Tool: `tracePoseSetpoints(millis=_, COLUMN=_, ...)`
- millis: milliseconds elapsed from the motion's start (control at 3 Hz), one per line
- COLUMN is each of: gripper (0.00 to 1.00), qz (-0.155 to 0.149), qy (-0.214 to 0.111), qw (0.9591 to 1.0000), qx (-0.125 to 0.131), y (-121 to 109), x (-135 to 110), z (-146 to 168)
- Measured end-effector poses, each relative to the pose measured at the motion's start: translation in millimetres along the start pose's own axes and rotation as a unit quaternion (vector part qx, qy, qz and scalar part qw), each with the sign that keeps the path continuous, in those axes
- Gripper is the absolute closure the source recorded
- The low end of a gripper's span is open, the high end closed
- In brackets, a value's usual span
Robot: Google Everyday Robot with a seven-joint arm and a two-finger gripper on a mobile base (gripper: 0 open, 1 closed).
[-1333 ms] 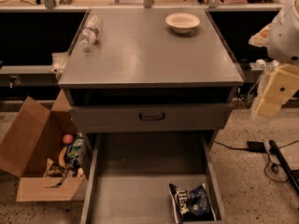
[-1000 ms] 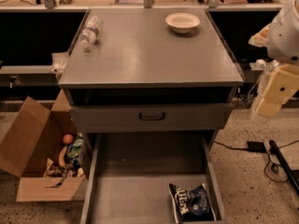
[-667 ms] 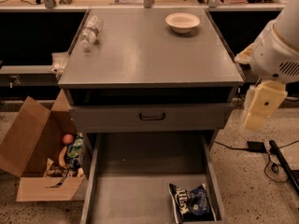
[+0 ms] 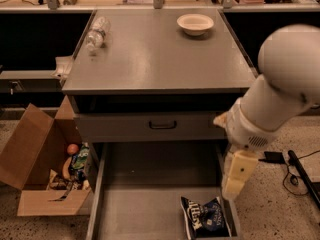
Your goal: Pick blue chip bag from middle drawer and place on counter
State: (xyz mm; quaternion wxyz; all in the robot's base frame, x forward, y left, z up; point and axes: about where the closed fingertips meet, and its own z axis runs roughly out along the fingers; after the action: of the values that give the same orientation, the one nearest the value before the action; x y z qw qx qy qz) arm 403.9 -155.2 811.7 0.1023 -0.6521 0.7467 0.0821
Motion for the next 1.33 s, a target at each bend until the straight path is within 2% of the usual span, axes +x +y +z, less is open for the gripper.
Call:
tracePoseSetpoints(millis=333, gripper=0.0, qz=0.018, qy=-0.01, qw=0.9995, qx=-0.026, y=18, x=9, z=52)
tracePoseSetpoints(millis=667, gripper=0.0, qz=0.043, qy=-0.02, qw=0.9976, qx=-0.051, y=28, x=2, z=85)
tracePoseSetpoints(millis=1000, gripper=0.0, qz=0.078, qy=-0.036, qw=0.9932, qx=-0.078, y=45, x=35, z=145)
tracePoseSetpoints(millis=1333, gripper=0.0, qz=0.078, qy=-0.036, qw=0.9932, qx=-0.078, y=45, x=35, z=145)
